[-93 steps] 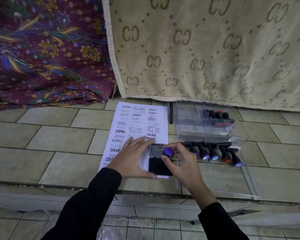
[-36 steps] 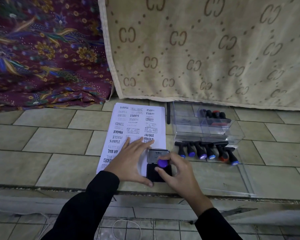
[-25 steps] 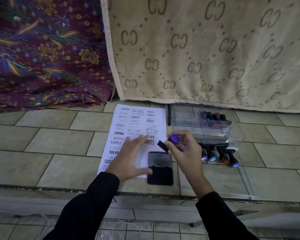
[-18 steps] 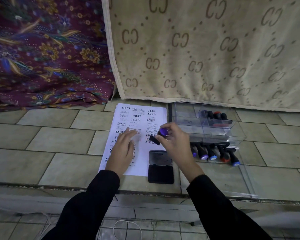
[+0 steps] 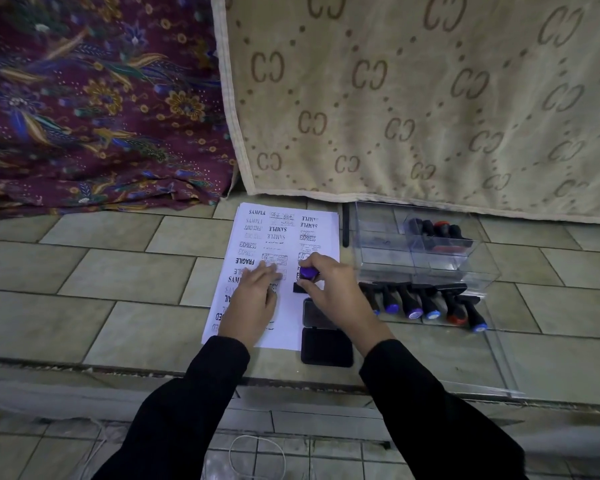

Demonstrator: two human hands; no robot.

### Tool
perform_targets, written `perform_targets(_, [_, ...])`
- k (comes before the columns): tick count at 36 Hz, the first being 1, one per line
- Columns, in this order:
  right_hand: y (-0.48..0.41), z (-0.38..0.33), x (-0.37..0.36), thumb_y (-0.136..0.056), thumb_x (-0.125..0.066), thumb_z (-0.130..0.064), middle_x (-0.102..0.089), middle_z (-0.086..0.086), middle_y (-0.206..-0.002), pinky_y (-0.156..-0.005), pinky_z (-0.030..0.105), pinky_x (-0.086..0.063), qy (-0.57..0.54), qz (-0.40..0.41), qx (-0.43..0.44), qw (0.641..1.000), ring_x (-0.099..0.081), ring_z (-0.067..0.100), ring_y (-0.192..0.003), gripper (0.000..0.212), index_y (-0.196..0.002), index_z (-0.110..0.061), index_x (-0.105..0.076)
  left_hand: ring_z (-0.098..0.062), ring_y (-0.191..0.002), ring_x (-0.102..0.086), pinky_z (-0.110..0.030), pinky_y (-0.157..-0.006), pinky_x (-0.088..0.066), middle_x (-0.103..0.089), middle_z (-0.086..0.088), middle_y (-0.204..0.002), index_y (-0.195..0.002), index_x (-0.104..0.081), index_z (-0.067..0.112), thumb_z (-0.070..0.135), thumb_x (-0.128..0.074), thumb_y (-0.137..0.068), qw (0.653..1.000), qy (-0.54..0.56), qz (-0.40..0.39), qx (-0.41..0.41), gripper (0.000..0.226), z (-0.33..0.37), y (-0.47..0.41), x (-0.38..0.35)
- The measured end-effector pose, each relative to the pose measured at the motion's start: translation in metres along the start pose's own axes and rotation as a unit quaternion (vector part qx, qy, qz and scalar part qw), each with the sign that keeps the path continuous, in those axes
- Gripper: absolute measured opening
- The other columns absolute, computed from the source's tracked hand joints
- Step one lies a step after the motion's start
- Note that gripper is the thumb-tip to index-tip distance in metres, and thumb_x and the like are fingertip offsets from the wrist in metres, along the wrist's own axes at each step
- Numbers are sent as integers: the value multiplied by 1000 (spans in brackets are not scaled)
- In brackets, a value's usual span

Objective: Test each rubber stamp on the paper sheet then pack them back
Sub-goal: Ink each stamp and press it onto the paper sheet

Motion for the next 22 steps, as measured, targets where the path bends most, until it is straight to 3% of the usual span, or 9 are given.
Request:
perform_targets(8, [6, -6, -6, -83, -65, -5, -67, 8, -92, -73, 34, -51, 50, 0, 25, 998, -61, 23, -88, 10, -89, -7, -57, -22, -139, -35, -40, -119, -19, -53, -8, -138, -116, -63, 4, -4, -47, -91, 1000, -4, 5, 0, 31, 4, 1, 1])
perform_targets(12, [-4, -5, -6, -84, -65, -6, -68, 8, -96, -73, 29, -50, 36, 14, -9, 999, -63, 22, -85, 11, -95, -4, -61, -21, -139, -35, -39, -119, -19, -53, -7, -137, -116, -63, 4, -5, -47, -91, 1000, -9, 5, -1, 31, 4, 1, 1])
perform_targets(16, [-2, -6, -8, -83, -66, -5, -67, 10, -90, -70, 36, -51, 50, 17, -10, 999, -61, 24, -80, 11, -92, -4, -59, -20, -140, -34, -39, -119, -19, -52, -5, -139, -118, -63, 5, -3, -47, -92, 1000, -9, 2, 5, 31, 3, 1, 1])
perform_targets(22, [3, -7, -9, -81, -68, -2, -67, 9, -89, -71, 36, -52, 47, 39, -9, 998, -62, 24, -80, 16, -95, -5, -61, -20, -140, -34, -42, -116, -25, -53, -6, -138, -118, -62, 4, -3, -47, -91, 1000, -7, 1, 6, 31, 6, 1, 2])
Point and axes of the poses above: each hand's wrist, its own y-axis away from the middle knuckle, its own x-axis out of the back of the hand, z = x × y, the point moved 4 cm from there along -y, towards the middle knuckle
